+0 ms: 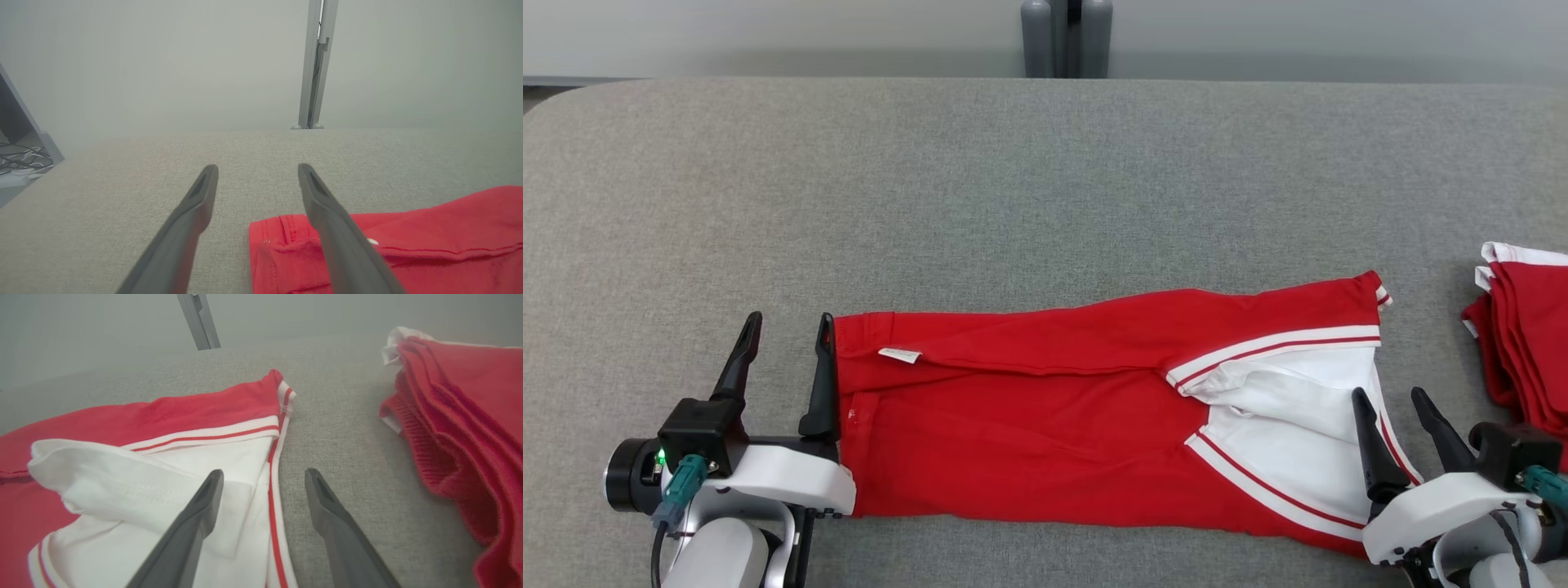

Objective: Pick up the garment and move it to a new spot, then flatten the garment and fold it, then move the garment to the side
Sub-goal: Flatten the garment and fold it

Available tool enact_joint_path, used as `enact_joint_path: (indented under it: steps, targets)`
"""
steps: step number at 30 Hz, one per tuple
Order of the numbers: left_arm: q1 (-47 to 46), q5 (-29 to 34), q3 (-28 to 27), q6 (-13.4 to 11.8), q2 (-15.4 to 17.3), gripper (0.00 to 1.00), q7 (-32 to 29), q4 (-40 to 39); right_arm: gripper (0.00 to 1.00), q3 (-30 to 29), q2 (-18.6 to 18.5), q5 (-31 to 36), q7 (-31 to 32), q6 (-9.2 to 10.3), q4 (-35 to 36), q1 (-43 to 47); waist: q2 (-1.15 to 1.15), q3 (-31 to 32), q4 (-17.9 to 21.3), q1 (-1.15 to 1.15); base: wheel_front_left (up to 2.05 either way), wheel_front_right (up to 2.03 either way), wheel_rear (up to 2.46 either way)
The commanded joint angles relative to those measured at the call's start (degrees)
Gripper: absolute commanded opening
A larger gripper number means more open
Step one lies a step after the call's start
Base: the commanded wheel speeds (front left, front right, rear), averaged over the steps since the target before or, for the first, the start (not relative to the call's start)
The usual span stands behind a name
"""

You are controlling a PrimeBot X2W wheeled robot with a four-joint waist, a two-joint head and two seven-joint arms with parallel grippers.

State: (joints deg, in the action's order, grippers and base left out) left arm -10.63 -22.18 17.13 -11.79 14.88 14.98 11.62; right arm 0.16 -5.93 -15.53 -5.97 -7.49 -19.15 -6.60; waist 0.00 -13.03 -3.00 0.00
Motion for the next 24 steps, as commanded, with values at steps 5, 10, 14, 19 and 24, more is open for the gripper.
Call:
enact_joint_path:
  steps: [5,10,14,19,24]
  targets:
    - [-1.9,0.6,-0.9,0.9,-0.6,1.00,0.2,0.4,1.00,1.8,-0.6,-2.2,-2.7,-0.02,-7.2,-3.2,0.00,-1.3,-0.9,0.00,0.00,0.00,0.00]
    - [-2.2,1.1,-1.7,1.5,-1.3,1.00,0.2,0.7,1.00,6.0,-0.3,-5.1,-3.9,-0.03,-12.6,-4.7,0.00,-1.7,-1.3,0.00,0.00,0.00,0.00]
    - [-2.0,1.7,-2.3,1.8,-1.9,1.00,0.2,0.5,0.00,8.1,-0.2,-7.6,-4.9,-0.08,-15.4,-5.4,0.00,-1.7,-1.1,0.00,0.00,0.00,0.00]
    - [-2.2,2.2,-3.1,2.5,-2.1,1.00,0.2,0.7,0.00,7.2,-2.1,-9.4,-6.8,0.19,-17.0,-6.2,0.00,-1.9,-0.8,0.00,0.00,0.00,0.00]
    - [-2.1,2.7,-4.0,2.7,-2.5,1.00,0.2,0.5,0.00,2.9,-4.7,-10.0,-8.5,0.24,-15.4,-6.1,0.00,-1.9,-0.3,0.00,0.00,0.00,0.00]
